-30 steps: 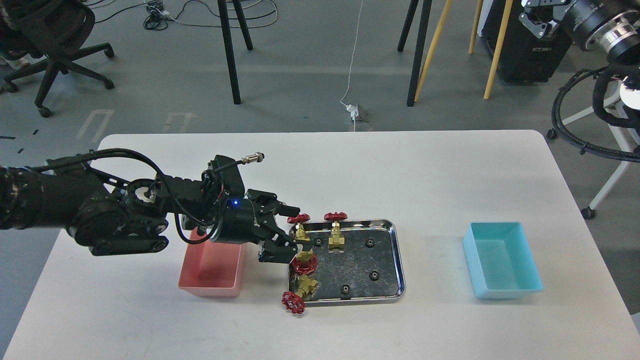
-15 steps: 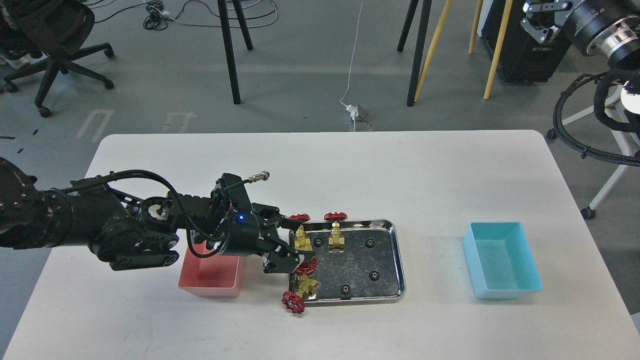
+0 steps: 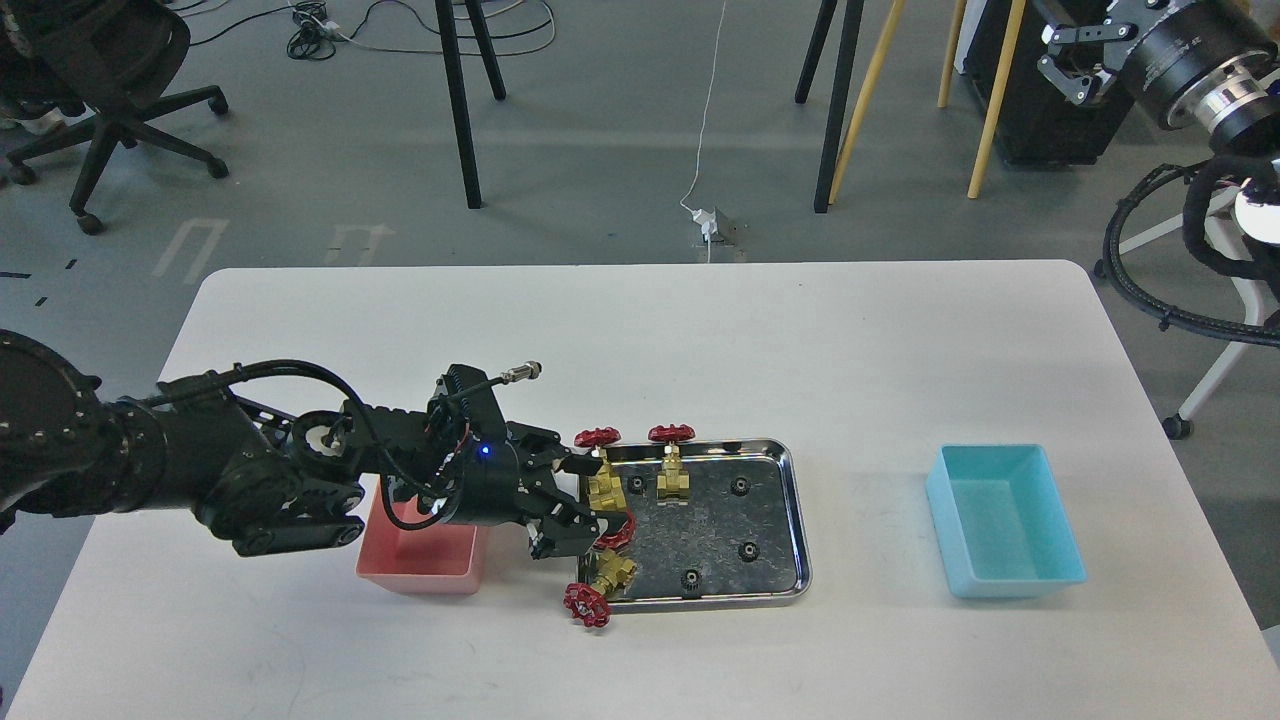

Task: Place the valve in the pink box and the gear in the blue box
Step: 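Close the left gripper on the brass valve with red handwheel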

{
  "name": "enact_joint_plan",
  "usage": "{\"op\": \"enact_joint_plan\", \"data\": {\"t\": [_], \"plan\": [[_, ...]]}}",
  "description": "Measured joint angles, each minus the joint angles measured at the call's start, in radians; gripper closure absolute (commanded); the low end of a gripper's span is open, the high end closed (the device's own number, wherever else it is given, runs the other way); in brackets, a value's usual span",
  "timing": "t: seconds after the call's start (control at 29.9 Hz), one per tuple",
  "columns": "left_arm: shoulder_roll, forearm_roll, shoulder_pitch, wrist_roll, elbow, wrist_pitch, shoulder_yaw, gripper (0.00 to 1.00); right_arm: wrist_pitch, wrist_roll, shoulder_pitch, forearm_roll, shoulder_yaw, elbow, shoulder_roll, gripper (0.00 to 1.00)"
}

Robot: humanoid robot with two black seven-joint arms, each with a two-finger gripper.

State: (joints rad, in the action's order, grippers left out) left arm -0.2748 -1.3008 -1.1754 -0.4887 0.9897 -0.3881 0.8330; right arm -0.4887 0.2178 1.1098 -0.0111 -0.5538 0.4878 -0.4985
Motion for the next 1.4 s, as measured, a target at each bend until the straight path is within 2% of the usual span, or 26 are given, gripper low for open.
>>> {"op": "enact_joint_plan", "data": {"t": [0.13, 0.5, 0.84, 0.9, 1.1, 1.24, 1.4], "plan": [[0.000, 0.000, 0.000, 0.000, -0.002, 0.000, 0.001, 0.38, 0.000, 0.000, -0.003, -0.001, 0.000, 0.000, 0.000, 0.00], [0.002, 0.000, 0.026, 0.000, -0.023, 0.000, 0.008, 0.39, 0.000, 0.000, -0.004, -0.001, 0.002, 0.002, -0.003, 0.00], [0.009, 0.000, 0.031, 0.000, -0.026, 0.000, 0.006, 0.47, 0.000, 0.000, -0.012, -0.001, 0.002, 0.003, -0.003, 0.00], [0.009, 0.000, 0.031, 0.000, -0.026, 0.000, 0.007, 0.51, 0.000, 0.000, -0.013, -0.001, 0.002, 0.003, -0.003, 0.00], [0.009, 0.000, 0.031, 0.000, -0.041, 0.000, 0.012, 0.74, 0.000, 0.000, -0.020, -0.001, 0.002, 0.003, -0.005, 0.00], [0.009, -0.001, 0.032, 0.000, -0.045, 0.000, 0.012, 0.83, 0.000, 0.000, -0.024, -0.001, 0.001, 0.003, -0.005, 0.00], [0.006, -0.002, 0.032, 0.000, -0.042, 0.000, 0.012, 0.86, 0.000, 0.000, -0.025, -0.001, 0.000, 0.003, -0.008, 0.00]]}}
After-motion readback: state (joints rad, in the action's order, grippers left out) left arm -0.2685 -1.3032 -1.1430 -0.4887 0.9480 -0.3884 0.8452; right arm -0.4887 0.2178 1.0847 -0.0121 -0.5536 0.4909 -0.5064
